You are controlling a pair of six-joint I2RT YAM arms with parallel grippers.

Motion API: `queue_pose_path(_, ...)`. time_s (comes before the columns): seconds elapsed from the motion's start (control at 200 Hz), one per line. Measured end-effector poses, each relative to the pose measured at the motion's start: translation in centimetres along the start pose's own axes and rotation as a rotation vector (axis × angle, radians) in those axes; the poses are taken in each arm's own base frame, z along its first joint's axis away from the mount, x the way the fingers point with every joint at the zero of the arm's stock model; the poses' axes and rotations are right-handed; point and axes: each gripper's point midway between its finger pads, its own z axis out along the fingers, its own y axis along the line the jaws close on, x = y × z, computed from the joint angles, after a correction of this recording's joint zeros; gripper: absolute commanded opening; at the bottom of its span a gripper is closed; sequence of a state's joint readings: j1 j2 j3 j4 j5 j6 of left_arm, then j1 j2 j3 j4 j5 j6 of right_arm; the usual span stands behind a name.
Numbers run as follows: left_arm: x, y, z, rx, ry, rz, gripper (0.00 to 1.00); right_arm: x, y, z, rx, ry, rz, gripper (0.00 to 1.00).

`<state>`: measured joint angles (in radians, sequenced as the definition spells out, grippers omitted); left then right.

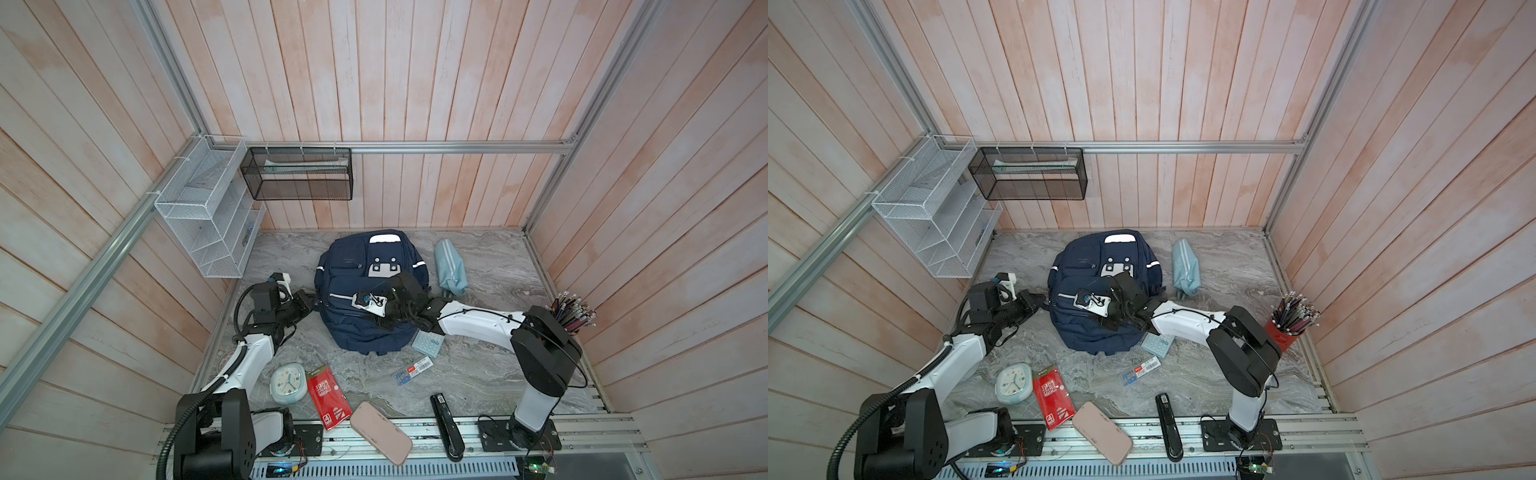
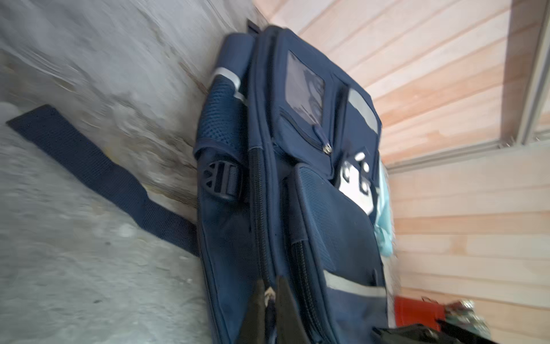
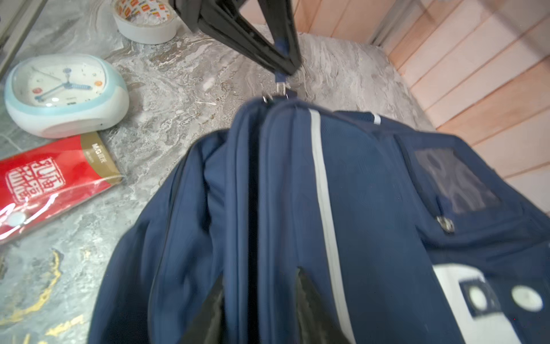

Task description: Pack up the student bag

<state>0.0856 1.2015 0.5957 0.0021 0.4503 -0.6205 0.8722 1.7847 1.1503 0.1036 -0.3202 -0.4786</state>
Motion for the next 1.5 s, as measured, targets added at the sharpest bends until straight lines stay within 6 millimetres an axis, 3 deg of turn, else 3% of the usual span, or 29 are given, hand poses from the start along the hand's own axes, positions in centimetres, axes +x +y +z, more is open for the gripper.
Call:
queue_pose_path(0.145,1.8,-1.0,0.4,-0.007,0.006,0.038,0.0,-2.2,-0.4,0.9,0.04,0.005,0.083,0.58)
queue_pose_path(0.27,3.5,-2.3,0.3,0.014,0.034,0.058,0.0,-4.2,0.9,2.6,0.062,-0.011,0.151,0.69)
queue_pose_path(0.395,4.1,-3.1,-0.2,0.029,0.046,0.061,0.0,-5.0,1.1,5.1,0.084,-0.005,0.215,0.68)
queue_pose_path(0.495,3.9,-3.4,-0.7,0.033,0.036,0.059,0.0,-4.3,0.0,6.9,0.123,0.027,0.255,0.55)
queue_pose_path(0.635,3.8,-3.0,-1.1,0.01,0.021,0.049,0.0,-4.1,-0.2,7.9,0.152,0.061,0.288,0.0)
queue_pose_path(0.74,3.2,-2.7,-0.8,0.004,-0.001,0.061,0.0,-4.3,-0.4,7.9,0.165,0.063,0.287,0.0)
queue_pose_path(0.98,2.1,0.1,1.5,-0.026,0.04,0.008,0.0,-3.2,0.9,8.0,0.063,0.068,0.177,0.0)
queue_pose_path(1.15,1.3,0.0,2.2,0.004,0.068,-0.018,0.01,-2.9,1.2,6.1,0.029,0.052,0.039,0.0)
queue_pose_path(1.501,-2.6,0.6,0.7,-0.028,-0.042,0.019,0.05,-4.6,1.4,2.9,-0.041,-0.024,-0.067,0.0)
